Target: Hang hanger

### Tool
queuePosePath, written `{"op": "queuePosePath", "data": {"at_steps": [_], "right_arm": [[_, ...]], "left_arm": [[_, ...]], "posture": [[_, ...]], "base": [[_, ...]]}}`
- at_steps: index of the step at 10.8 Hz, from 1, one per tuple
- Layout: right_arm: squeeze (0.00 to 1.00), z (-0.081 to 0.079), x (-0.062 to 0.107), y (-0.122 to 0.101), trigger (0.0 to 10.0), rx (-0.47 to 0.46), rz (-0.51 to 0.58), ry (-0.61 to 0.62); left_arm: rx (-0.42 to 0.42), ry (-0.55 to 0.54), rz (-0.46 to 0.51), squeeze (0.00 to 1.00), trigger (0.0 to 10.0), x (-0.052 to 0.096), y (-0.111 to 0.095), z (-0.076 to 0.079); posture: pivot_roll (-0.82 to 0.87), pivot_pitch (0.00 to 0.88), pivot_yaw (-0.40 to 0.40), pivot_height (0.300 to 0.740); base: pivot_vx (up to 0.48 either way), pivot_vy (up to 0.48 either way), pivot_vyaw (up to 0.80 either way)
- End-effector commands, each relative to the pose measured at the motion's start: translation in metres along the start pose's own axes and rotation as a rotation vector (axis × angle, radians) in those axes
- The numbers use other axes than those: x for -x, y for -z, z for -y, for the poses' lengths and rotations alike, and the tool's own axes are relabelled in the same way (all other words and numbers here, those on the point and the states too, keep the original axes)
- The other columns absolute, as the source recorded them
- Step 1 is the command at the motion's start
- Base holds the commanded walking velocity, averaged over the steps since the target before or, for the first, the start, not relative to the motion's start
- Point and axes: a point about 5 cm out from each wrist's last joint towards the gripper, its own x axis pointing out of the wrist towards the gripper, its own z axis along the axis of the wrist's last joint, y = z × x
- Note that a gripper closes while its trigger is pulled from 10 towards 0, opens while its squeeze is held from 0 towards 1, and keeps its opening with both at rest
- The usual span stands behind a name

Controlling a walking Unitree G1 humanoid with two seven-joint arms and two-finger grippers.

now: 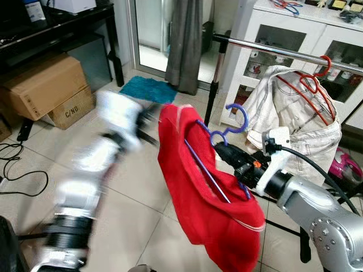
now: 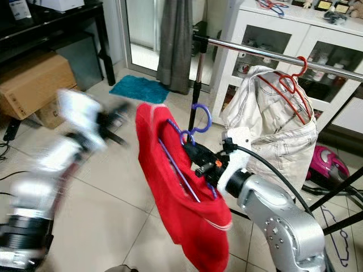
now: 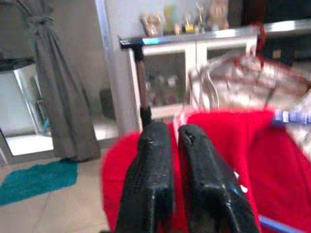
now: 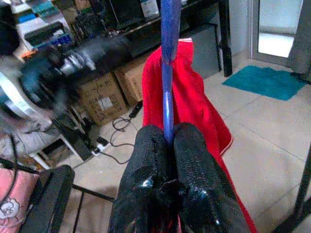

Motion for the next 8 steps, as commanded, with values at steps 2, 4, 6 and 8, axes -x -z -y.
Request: {"op": "queuePosePath", "data": {"at_steps": [2,4,6,8], "right_arm": [[0.00,-0.003,-0.005,-0.014,0.0,-0.010,0.076,-0.049],[0.00,-0.006,-0.014,-0.016,0.0,-0.065,0.092,-0.100],[0.00,-0.010,-0.019,-0.016,0.0,-0.080,0.083,-0.147],[0.00,-0.013,-0.024,-0.017,0.0,-0.085,0.074,-0.173]], "left_arm": [[-0.164,-0.092,-0.047,1.00,10.0,-0.012,0.005,0.003],[-0.263,-0.110,-0.007,1.00,10.0,-0.019,-0.001,0.007],[-0.259,-0.080,0.043,1.00,10.0,-0.023,-0.006,0.015],[-0.180,-0.076,0.127,1.00,10.0,-0.025,-0.012,0.022]], "posture": [[-0.01,0.000,-0.027,0.740],[-0.01,0.000,-0.031,0.740],[-0.01,0.000,-0.045,0.740],[-0.01,0.000,-0.050,0.740]], "base": [[0.000,0.000,0.00],[0.000,0.000,0.00],[0.000,0.000,0.00],[0.000,0.000,0.00]]}}
